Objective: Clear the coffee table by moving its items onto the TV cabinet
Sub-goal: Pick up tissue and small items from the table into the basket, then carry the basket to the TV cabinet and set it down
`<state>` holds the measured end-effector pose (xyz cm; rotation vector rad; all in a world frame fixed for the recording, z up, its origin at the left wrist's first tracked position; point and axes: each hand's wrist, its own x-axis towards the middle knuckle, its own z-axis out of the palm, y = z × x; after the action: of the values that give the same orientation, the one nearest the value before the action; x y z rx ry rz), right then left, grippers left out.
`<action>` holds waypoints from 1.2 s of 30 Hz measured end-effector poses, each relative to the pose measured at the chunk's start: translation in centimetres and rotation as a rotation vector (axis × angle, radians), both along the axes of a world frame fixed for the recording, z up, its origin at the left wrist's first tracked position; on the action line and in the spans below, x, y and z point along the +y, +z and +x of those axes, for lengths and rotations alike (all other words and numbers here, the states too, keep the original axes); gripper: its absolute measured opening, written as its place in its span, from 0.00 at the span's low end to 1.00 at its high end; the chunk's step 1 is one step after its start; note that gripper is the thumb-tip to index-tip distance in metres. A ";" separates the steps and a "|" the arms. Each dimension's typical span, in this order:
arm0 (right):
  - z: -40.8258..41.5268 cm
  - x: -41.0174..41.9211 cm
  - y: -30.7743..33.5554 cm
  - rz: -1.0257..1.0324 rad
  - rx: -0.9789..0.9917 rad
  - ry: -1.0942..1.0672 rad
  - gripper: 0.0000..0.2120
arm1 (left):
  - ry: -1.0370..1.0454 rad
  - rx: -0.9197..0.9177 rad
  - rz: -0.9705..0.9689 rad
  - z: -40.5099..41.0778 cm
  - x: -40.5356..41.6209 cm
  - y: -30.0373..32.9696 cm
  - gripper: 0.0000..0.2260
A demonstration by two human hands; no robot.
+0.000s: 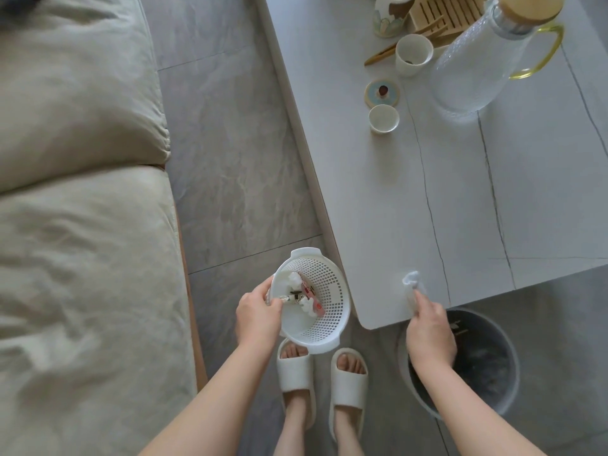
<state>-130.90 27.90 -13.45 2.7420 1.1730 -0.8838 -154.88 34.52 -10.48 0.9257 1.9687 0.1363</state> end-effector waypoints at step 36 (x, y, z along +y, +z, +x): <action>-4.2 4.9 24.3 0.371 0.680 -0.406 0.19 | 0.174 -0.370 0.237 3.0 3.9 21.3 0.21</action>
<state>-135.12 32.84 10.85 3.1427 0.9026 -1.9403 -151.88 38.45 10.80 0.8080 1.7053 0.6086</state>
